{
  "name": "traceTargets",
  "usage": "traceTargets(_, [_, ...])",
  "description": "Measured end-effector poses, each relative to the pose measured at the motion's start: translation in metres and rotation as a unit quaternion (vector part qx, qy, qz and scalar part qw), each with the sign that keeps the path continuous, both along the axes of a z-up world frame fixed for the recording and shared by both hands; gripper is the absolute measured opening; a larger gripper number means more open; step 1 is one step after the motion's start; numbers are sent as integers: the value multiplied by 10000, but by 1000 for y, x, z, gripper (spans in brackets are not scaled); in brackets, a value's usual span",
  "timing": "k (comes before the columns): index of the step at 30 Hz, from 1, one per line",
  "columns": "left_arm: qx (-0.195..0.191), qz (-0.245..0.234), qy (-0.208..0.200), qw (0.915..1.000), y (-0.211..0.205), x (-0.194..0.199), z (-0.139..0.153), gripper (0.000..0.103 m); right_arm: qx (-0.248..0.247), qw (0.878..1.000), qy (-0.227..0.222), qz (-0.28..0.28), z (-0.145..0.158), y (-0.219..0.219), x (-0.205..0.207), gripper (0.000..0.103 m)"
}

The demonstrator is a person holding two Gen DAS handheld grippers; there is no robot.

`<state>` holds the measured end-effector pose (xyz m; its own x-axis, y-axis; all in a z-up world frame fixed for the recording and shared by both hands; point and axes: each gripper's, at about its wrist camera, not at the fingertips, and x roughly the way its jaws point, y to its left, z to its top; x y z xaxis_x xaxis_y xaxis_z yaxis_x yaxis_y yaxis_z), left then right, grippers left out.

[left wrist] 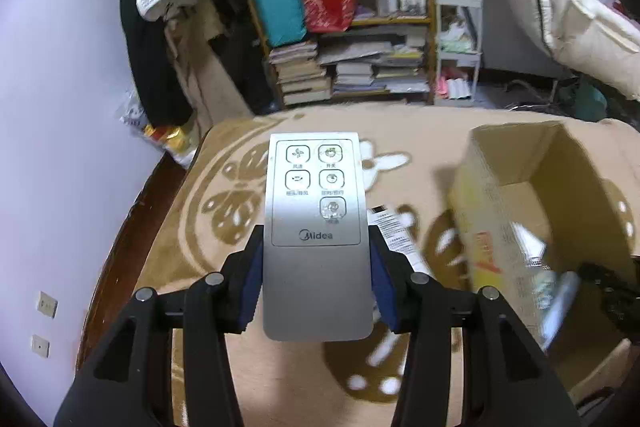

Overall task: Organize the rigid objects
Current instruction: 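Lift the Midea remote with the left tool and carry it over the box, then open the left tool to drop the Midea remote into the box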

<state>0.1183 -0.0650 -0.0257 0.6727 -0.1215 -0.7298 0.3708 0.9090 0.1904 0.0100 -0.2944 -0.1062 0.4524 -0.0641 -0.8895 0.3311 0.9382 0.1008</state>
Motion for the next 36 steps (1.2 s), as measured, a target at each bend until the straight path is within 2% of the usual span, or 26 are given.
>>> traceTargets(3, [-90,-76,-42,9999,-13,-14,9,46,4,10000,-7,1,0,1,0,11])
traceTargets(12, [-239,-814,-93,9964,-57,-57,26,46,-9,10000,10,-28,-1,-1,0,11])
traceTargets(16, [-292,-1086,85,9936,-75,-66,19,46,-2,10000,7,-33,-1,-1,0,11])
traceTargets(25, [-163,-1319,334,9906,-102,-80,-2,46,72,9999,-2,-76,-2,-3,-2,11])
traceTargets(36, [80,-1330,593,9893,-112,-79,-21,46,106,9999,1,-76,-3,-3,0,11])
